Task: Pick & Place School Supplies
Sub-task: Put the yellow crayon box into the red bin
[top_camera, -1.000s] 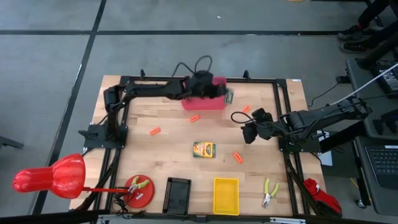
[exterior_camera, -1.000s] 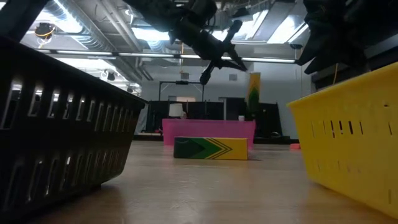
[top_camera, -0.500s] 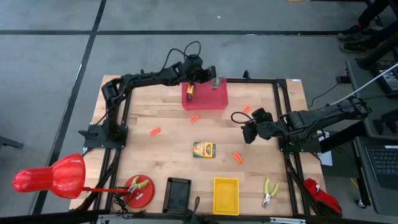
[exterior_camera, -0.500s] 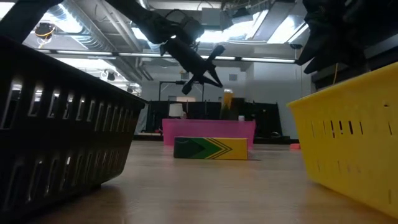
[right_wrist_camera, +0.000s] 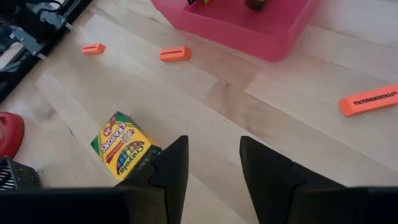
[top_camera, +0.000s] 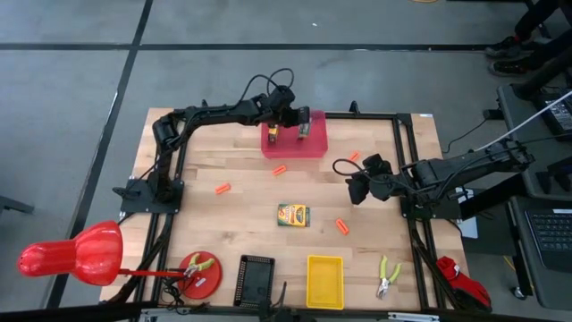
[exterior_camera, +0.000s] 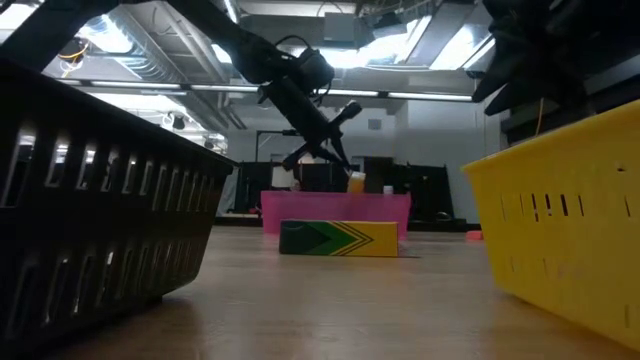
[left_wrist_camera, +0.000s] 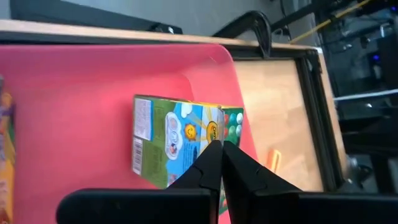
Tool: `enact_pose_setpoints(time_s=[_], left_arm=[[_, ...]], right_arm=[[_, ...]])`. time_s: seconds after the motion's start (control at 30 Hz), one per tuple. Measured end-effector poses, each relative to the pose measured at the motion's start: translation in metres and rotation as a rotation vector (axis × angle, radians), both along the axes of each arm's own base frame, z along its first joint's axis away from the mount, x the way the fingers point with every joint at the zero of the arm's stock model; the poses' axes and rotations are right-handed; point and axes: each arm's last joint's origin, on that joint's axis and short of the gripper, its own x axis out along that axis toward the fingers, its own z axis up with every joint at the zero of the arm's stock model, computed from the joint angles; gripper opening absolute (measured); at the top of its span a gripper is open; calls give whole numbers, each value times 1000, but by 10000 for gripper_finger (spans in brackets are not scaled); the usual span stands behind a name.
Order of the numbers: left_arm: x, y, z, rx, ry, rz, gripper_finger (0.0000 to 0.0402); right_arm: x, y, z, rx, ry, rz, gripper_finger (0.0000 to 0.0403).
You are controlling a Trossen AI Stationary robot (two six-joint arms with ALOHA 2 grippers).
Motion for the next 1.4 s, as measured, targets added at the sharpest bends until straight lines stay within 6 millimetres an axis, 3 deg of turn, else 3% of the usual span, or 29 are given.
enact_pose_setpoints(time_s=[0.53,1.07,1.4], left_arm=[[-3,-4,-3,164,173,44,3],[6,-56,-15,197,422,-69,8],[7,-82,-21,171,517,-67,56]], right_arm=[[1,0,1,16,-23,-11,149],[1,0,1,29,-31,-27,148],[2,0,1,24,-37,-32,148]])
